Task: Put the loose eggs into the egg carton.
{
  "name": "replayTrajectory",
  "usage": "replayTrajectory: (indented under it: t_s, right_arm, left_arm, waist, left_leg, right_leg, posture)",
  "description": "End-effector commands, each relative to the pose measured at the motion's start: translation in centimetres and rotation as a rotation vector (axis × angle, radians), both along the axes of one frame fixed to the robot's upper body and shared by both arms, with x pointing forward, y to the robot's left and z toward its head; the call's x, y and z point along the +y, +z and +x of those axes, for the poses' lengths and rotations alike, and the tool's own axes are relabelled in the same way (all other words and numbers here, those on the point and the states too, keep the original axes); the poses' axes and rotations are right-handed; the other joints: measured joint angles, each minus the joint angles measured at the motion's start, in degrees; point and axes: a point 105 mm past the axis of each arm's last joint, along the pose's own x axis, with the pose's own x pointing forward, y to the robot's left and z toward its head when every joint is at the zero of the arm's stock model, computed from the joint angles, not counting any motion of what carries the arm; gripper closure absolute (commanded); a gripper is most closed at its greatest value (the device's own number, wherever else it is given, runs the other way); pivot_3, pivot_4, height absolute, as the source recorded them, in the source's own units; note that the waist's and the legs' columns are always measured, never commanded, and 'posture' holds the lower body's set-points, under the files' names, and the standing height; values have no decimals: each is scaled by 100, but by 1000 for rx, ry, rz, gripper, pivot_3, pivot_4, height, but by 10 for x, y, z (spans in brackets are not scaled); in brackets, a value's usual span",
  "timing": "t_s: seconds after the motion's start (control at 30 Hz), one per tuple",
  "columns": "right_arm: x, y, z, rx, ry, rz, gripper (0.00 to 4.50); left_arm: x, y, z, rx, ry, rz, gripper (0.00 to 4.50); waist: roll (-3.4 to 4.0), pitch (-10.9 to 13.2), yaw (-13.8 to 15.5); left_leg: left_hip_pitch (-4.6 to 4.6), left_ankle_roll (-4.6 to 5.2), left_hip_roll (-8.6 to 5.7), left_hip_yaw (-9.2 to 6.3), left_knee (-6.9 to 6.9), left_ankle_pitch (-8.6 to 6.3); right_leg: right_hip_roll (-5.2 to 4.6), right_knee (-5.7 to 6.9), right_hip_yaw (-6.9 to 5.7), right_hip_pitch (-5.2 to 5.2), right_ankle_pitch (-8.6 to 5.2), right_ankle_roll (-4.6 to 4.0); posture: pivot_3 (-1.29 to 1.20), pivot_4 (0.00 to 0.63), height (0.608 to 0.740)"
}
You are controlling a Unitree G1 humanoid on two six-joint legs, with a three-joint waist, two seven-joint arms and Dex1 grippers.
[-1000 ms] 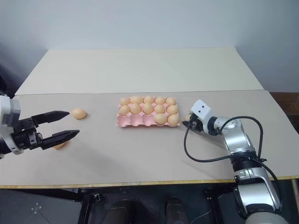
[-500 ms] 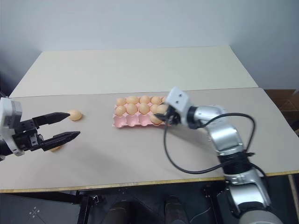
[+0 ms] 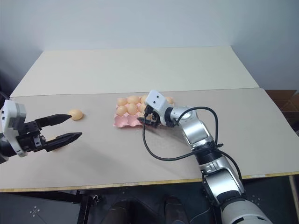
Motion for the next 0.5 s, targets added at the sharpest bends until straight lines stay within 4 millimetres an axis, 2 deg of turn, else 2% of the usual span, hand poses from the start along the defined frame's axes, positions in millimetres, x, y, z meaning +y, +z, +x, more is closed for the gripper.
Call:
replayTrajectory:
  t_s: [0.03,0.13,0.23,0.33,0.5]
  right_arm:
    - [-7,39,-4,-110,-16,53,20]
    - [-27,61,-17,-137,-19,86,20]
    - [-47,73,-33,-134,-22,106,20]
    - [-89,77,-58,-117,-35,94,20]
    - [-126,75,-90,-80,-15,97,20]
  left_arm:
    - [-2,9,-2,-47,-6,5,0]
    - [1,9,-1,-46,4,14,0]
    - [7,10,0,-42,21,19,0]
    - [18,6,1,-29,50,56,0]
    - [25,4,-2,-21,68,51,0]
  waist:
    - [1,0,-6]
    - [0,0,38]
    - [0,0,90]
    - [0,0,127]
    - [-1,1,84]
  left_leg:
    - [-1,0,0,0,0,0]
    - [-11,0,-1,-1,0,0]
    - [-14,-1,-2,-1,0,-1]
    - [-11,0,-2,-1,0,-1]
    - [2,1,-2,5,0,-1]
  right_leg:
    - [0,0,0,-1,0,0]
    - [-2,0,0,-10,0,0]
    - [-3,-3,-1,-10,0,0]
    - [-3,-6,-5,-4,0,0]
    - [-5,-6,-1,7,0,1]
  posture:
    - [0,150,740]
    - [0,150,740]
    - [0,150,740]
    - [0,150,740]
    - [0,150,740]
